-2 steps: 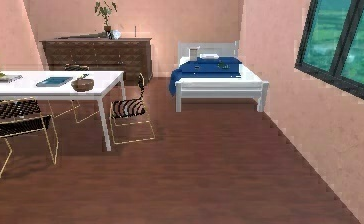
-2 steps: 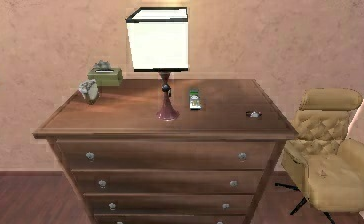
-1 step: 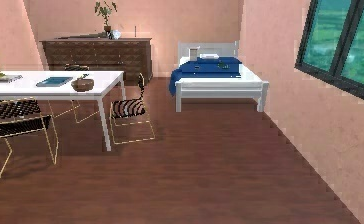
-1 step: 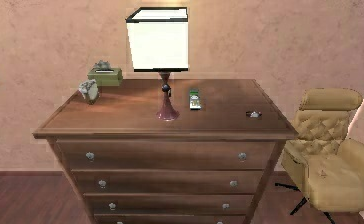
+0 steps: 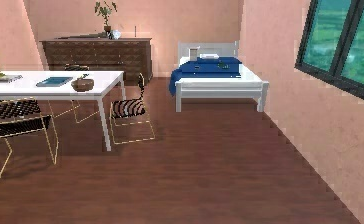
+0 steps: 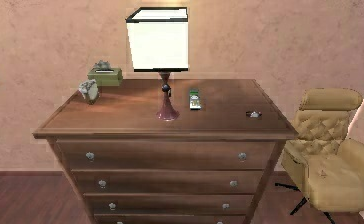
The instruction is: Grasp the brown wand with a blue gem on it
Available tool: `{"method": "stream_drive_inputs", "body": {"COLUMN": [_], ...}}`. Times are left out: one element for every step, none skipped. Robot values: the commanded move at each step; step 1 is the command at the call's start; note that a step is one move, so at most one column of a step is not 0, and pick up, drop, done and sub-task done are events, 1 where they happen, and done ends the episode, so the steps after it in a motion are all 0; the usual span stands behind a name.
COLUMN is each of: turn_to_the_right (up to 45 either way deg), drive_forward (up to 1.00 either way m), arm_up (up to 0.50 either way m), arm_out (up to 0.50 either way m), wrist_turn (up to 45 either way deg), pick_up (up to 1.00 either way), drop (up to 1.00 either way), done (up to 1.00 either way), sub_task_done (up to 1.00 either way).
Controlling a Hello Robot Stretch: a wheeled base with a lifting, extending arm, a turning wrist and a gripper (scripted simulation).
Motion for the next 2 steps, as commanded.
{"method": "stream_drive_inputs", "body": {"turn_to_the_right": [0.0,0.0], "drive_forward": [0.00,0.00], "arm_up": [0.10,0.00], "arm_out": [0.00,0.00], "wrist_turn": [0.0,0.0], "pick_up": [0.00,0.00], "drop": [0.00,0.00], "done": [0.00,1.00], "sub_task_done": [0.00,0.00]}}
